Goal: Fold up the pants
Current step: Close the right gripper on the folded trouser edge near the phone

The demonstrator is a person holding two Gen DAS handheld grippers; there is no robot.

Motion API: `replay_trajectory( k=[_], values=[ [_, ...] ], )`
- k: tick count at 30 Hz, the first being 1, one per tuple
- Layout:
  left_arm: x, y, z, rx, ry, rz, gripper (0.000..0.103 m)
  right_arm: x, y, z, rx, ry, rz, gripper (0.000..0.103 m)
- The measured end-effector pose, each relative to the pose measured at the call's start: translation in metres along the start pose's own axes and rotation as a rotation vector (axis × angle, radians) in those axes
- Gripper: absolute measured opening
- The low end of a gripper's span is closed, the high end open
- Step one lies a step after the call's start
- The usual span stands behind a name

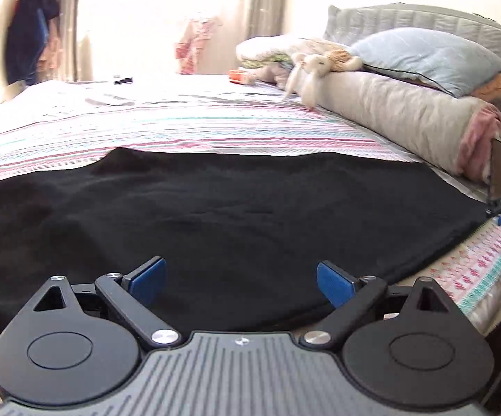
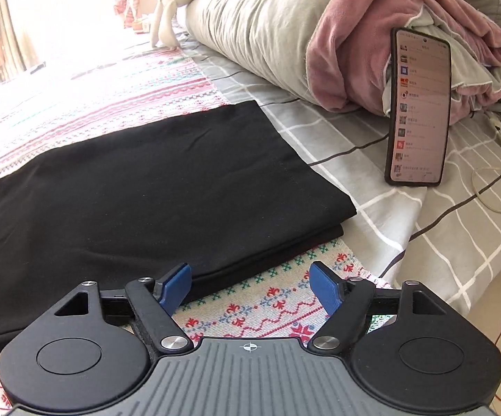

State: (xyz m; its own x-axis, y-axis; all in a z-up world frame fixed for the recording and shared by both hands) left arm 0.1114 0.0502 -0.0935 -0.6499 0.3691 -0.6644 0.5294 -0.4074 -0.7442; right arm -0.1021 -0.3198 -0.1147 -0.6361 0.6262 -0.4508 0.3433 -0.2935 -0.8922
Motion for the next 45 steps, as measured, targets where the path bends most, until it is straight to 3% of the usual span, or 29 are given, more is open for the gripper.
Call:
replay_trajectory(
  k=[3,5,6,8,12,18,23,25,30,35,37,41,45],
  values=[
    [0.000,0.008,-0.049,-0.059,-0.168,-0.030,0.103,0.001,0.000,-0.016,0.041,-0.034,0.029,0.082],
    [0.013,0.016,-0.078,-0.078,-0.294,-0.137,0.103,0.001,0.001,-0.023,0.068,-0.037,0.042,0.082],
    [0.013,0.012,-0.082,-0.082,-0.292,-0.127,0.103,0.001,0.002,-0.025,0.068,-0.026,0.045,0.082],
    [0.018,0.008,-0.082,-0.112,-0.288,-0.189,0.103,0.000,0.002,-0.026,0.056,0.003,0.049,0.082],
    [0.019,0.002,-0.056,-0.019,-0.248,-0.186,0.103,-0.003,-0.001,-0.016,0.028,0.090,0.071,0.082],
    [-0.001,0.007,-0.014,0.041,-0.148,-0.133,0.103,-0.002,0.007,0.016,-0.154,0.350,0.060,0.080],
    [-0.016,0.015,0.009,0.081,-0.107,-0.089,0.103,-0.006,0.016,0.031,-0.179,0.419,0.085,0.068],
    [-0.024,0.014,0.012,0.102,-0.105,-0.068,0.103,-0.011,0.021,0.031,-0.136,0.400,0.099,0.062],
    [-0.023,0.012,0.013,0.134,-0.132,-0.049,0.103,-0.020,0.028,0.026,-0.038,0.354,0.140,0.060],
    [-0.022,0.015,0.015,0.136,-0.138,-0.051,0.103,-0.022,0.031,0.017,0.059,0.286,0.159,0.049],
    [-0.021,0.016,0.015,0.138,-0.144,-0.065,0.103,-0.023,0.032,0.016,0.055,0.280,0.167,0.036],
    [-0.019,0.021,0.013,0.166,-0.180,-0.098,0.103,-0.023,0.031,0.012,0.012,0.265,0.172,0.023],
    [-0.016,0.026,0.008,0.185,-0.223,-0.127,0.103,-0.024,0.031,0.013,-0.094,0.293,0.169,0.008]
  ],
)
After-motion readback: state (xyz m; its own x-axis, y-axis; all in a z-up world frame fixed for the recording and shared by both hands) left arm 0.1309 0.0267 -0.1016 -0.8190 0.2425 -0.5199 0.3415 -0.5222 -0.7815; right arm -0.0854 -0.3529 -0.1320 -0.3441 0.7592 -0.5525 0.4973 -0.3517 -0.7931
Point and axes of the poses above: each gripper's, at about its wrist camera, not at the fingertips, and y roughly the way its jaws point, z to its right, x to its underside, the point moved 10 cm from there along y, roughly the way its jaws point, and after that the axes turned 14 degrees about -z, right-handed, at the moved point
